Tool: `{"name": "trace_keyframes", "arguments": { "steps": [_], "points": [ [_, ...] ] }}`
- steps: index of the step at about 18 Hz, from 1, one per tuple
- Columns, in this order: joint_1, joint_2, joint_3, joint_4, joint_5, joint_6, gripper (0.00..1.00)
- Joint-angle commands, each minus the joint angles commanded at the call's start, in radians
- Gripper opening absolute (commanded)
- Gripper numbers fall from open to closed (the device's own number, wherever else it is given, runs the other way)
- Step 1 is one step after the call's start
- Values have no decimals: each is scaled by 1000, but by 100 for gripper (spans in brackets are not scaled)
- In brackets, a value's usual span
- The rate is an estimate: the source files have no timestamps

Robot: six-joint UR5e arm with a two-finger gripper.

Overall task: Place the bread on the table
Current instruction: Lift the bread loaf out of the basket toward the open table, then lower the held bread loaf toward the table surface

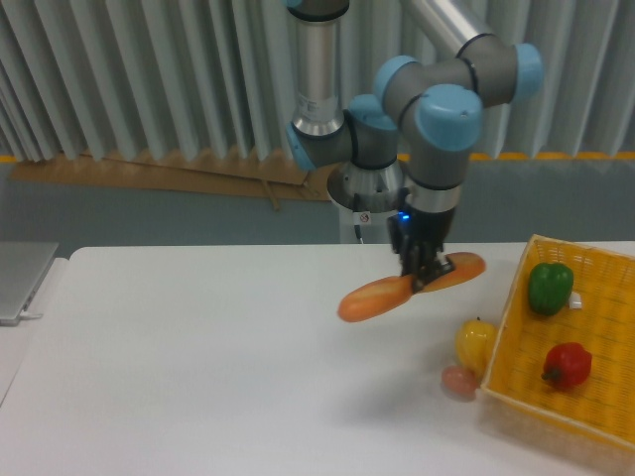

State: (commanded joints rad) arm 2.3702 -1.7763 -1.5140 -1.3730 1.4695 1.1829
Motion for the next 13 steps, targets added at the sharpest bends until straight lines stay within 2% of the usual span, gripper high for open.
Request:
{"name": "trace_keyframes", "arguments": {
  "steps": [2, 5, 10, 13],
  "points": [
    [-31, -18, -2, 23, 0, -46, 32],
    [-91, -54, -8, 93, 2, -132, 32],
    [-128, -97, -8, 184, 2, -204, 32],
    [-128, -124, -11, 189, 23, -195, 32]
  ]
}}
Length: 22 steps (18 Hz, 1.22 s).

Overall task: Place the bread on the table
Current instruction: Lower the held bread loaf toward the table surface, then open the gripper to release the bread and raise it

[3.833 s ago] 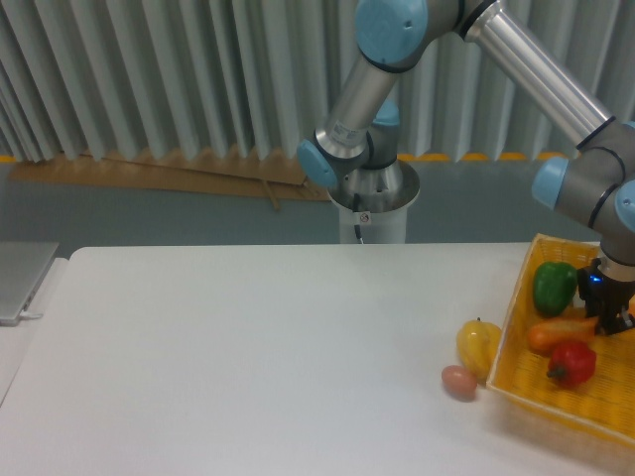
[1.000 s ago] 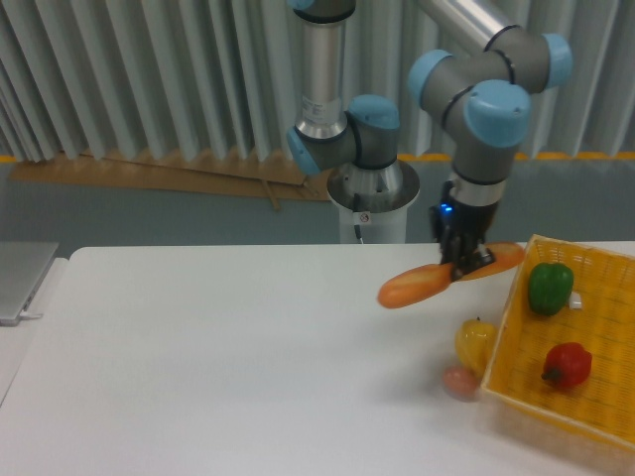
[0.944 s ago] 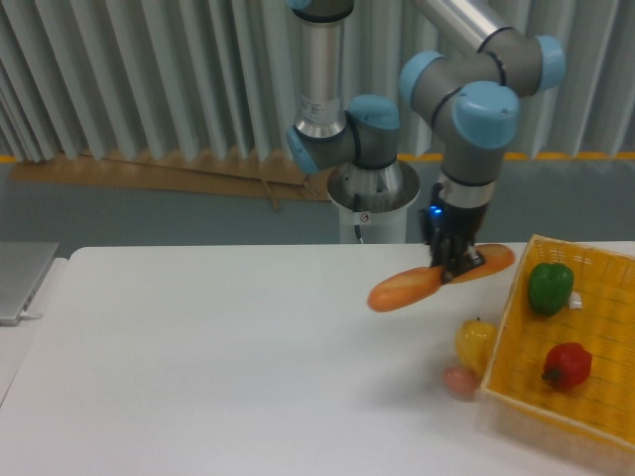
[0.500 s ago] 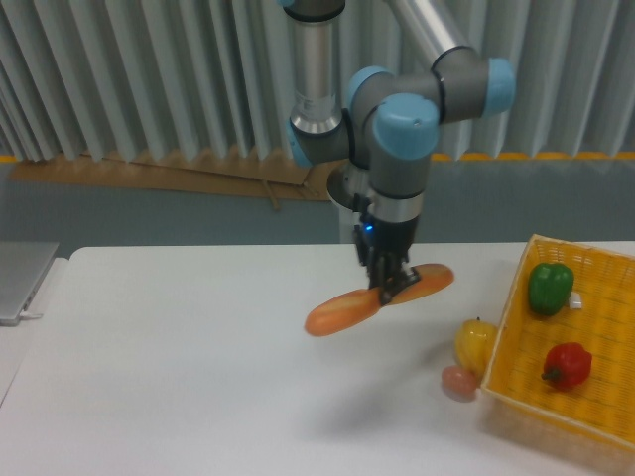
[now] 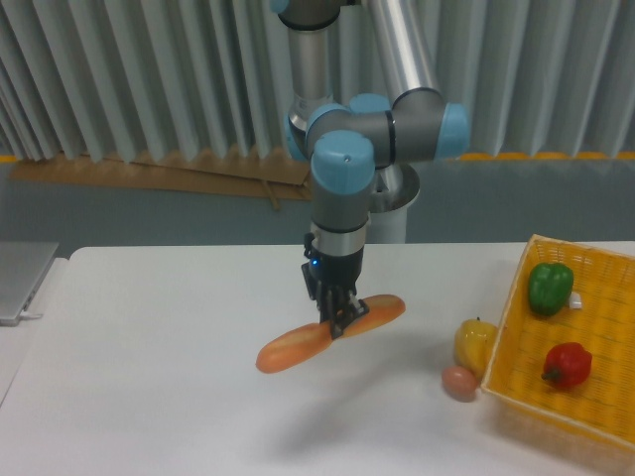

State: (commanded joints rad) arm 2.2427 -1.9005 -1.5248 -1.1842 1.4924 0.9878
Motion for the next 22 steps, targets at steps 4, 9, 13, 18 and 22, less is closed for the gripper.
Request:
{"name": "trace_keyframes", "arguments": {
  "steps": [4, 9, 13, 18, 22],
  "points": [
    [2, -28, 2, 3, 49, 2, 32],
    [9, -37, 2, 6, 106, 2, 33],
    [14, -45, 3, 15, 129, 2, 34],
    [14, -42, 3, 15, 131, 11, 61],
    [17, -41, 5, 15, 132, 11, 100]
  ]
}}
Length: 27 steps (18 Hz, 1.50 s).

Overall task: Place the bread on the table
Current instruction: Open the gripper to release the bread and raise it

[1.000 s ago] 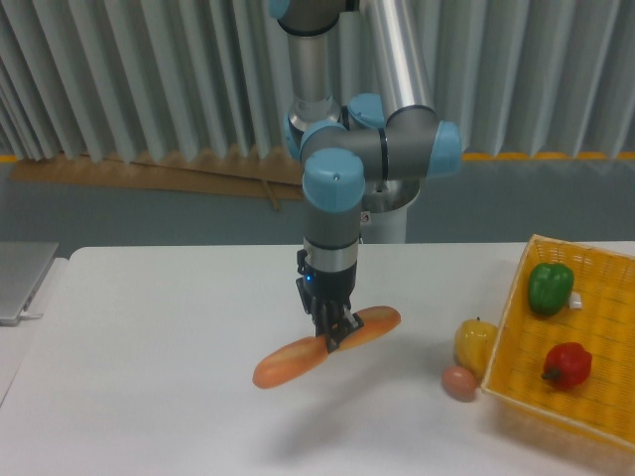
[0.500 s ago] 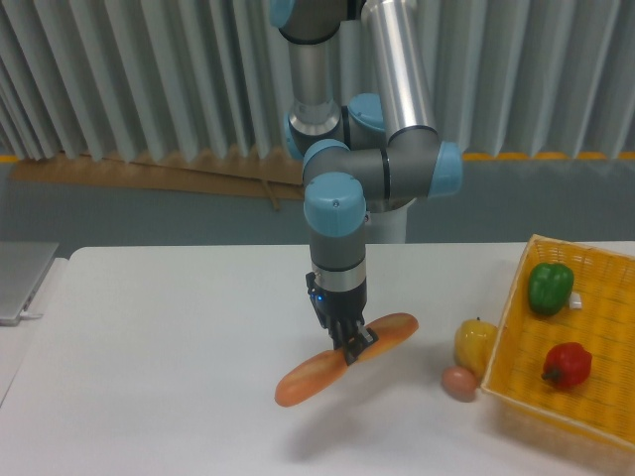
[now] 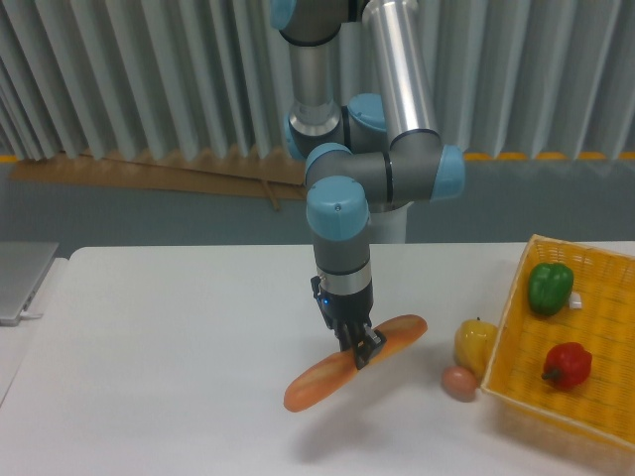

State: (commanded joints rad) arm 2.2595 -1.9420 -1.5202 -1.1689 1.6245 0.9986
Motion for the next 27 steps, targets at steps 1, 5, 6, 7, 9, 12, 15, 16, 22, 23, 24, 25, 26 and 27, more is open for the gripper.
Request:
{"name": "trace_keyframes", "arguments": {
  "steps": [1, 5, 6, 7, 9, 12, 15, 16, 22, 23, 24, 25, 26, 27],
  "points": [
    [0, 0, 0, 2, 2, 0, 100],
    [2, 8, 6, 2, 0, 2, 100],
    [3, 9, 6, 2, 0, 3, 100],
    [5, 12, 8, 2, 0, 15, 100],
    [18, 26, 11, -3, 0, 93, 100],
    [57, 61, 5, -14, 0, 237, 100],
    [92, 87, 2, -61, 2, 359, 100],
    [110, 94, 9, -107, 2, 401, 100],
    [164, 167, 73, -325, 2, 581, 100],
    [167, 169, 96, -372, 3, 615, 100],
    [172, 169, 112, -400, 8, 642, 100],
    [172, 170, 118, -416, 12, 650, 100],
    [170, 170, 120, -420, 12, 640, 100],
    [170, 170, 126, -440, 11, 635, 100]
  ]
}}
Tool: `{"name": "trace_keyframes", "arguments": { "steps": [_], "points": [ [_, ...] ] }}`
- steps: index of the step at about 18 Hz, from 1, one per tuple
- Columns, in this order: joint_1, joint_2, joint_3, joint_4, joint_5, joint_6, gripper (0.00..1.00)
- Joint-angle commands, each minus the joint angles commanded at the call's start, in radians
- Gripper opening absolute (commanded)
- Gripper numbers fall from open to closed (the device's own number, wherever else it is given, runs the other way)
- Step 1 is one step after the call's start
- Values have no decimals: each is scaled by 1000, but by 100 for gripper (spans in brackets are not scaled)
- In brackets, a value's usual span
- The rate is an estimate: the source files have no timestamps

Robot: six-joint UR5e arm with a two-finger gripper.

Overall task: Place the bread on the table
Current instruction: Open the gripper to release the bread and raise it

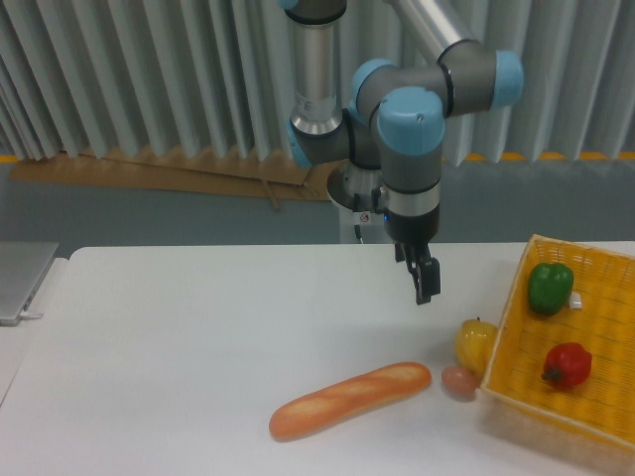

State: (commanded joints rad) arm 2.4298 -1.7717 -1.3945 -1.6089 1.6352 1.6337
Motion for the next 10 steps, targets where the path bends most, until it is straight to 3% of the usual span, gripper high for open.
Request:
{"name": "trace_keyframes", "arguments": {
  "steps": [10],
  "points": [
    [-5, 29, -12, 6, -15, 3, 100]
  ]
}}
